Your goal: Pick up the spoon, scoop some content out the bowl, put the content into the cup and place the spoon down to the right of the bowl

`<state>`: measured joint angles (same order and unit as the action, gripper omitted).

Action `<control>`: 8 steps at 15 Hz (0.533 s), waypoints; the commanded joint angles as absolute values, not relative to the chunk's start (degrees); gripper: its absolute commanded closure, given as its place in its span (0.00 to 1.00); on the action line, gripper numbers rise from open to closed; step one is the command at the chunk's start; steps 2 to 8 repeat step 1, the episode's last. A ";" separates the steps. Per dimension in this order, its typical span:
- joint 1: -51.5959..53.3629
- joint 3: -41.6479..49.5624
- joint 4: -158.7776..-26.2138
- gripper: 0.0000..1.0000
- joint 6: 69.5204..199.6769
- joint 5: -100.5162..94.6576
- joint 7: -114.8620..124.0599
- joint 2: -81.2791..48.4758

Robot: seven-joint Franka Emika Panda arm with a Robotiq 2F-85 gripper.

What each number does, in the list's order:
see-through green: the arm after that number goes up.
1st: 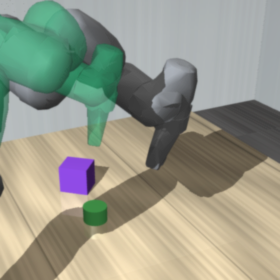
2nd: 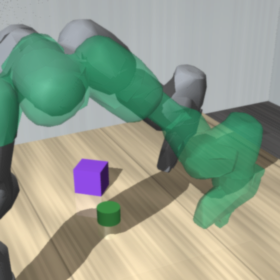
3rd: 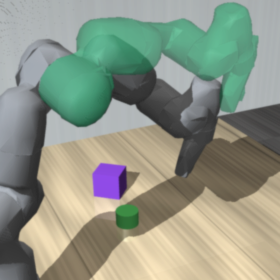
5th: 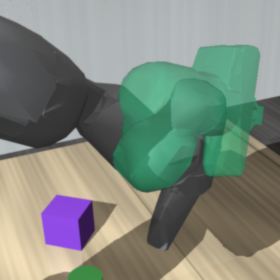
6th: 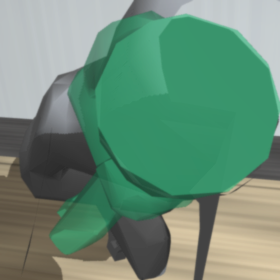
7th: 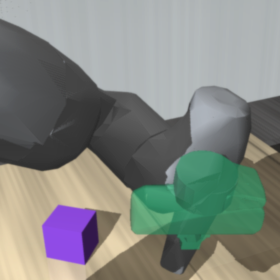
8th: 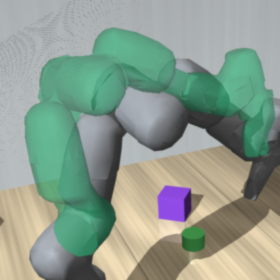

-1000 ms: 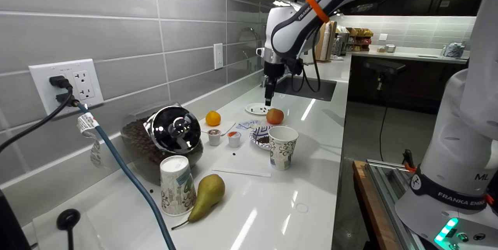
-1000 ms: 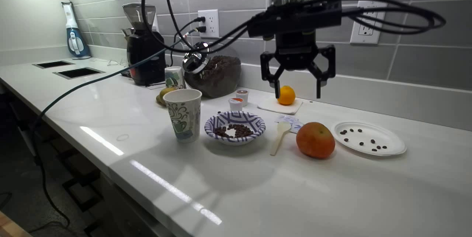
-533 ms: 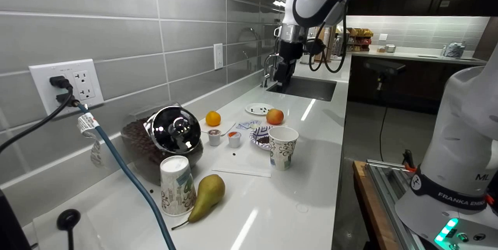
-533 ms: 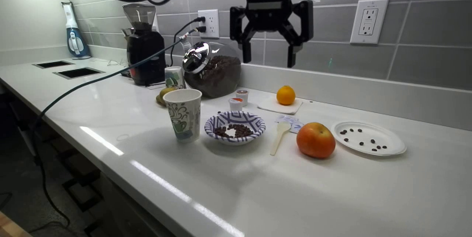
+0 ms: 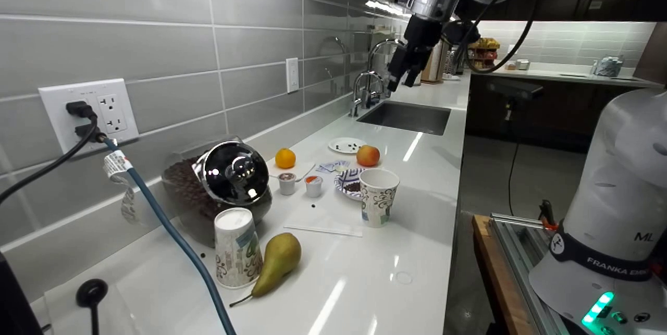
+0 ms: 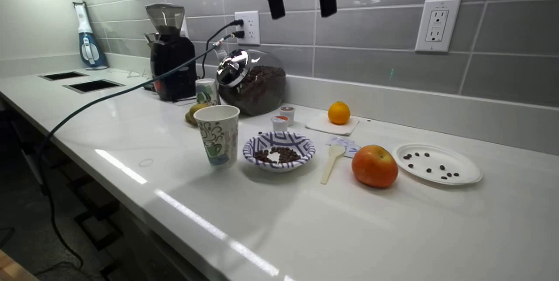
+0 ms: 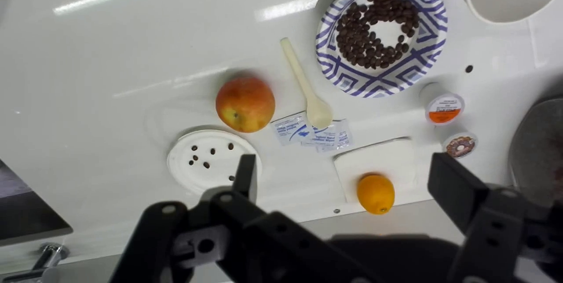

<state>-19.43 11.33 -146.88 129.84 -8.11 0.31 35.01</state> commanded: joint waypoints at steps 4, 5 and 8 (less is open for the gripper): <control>-18.94 11.80 -146.77 0.00 129.65 -8.34 0.46 34.78; -18.94 11.80 -146.77 0.00 129.65 -8.34 0.46 34.78; -18.94 11.80 -146.77 0.00 129.65 -8.34 0.46 34.78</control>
